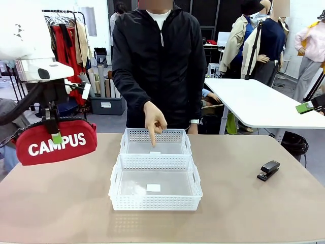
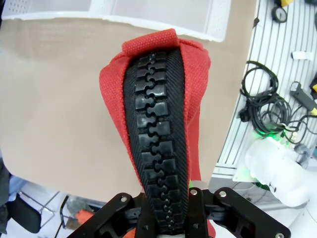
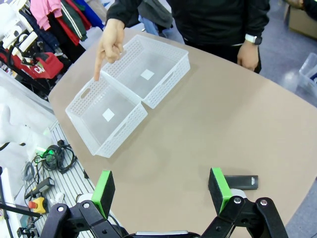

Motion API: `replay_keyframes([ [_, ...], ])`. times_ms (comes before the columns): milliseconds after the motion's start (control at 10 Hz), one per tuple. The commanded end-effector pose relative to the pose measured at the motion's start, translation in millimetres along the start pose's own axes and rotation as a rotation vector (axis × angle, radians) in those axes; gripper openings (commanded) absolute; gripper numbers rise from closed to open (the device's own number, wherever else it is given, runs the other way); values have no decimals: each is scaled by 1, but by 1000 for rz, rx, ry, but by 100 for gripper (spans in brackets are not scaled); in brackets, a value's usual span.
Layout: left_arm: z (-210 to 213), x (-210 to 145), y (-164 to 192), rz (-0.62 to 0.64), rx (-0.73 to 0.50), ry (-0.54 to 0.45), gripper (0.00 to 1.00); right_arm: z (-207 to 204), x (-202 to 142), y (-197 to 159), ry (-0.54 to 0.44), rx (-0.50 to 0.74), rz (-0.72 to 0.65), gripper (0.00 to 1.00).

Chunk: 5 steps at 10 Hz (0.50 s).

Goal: Distribute items into two baskets.
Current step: Place the picked Pencil pouch into the Organizing basket as instructed by the person.

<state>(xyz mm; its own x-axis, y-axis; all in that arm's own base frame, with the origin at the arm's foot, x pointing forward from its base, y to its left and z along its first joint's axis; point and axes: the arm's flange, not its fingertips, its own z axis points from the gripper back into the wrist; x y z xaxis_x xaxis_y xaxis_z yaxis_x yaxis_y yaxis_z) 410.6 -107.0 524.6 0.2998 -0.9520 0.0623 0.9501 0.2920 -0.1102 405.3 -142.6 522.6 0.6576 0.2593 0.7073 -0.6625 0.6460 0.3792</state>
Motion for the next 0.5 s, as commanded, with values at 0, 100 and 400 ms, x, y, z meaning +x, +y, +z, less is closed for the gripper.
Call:
replay_keyframes([
  [0,-6,-2,-4,-65,-11,-25,0,0,2,1,-7,0,7,100],
  [100,-9,7,-6,-86,-25,-29,0,0,2,1,-7,0,7,100],
  [400,-16,36,-13,-166,-55,-32,0,0,2,1,-7,0,7,100],
])
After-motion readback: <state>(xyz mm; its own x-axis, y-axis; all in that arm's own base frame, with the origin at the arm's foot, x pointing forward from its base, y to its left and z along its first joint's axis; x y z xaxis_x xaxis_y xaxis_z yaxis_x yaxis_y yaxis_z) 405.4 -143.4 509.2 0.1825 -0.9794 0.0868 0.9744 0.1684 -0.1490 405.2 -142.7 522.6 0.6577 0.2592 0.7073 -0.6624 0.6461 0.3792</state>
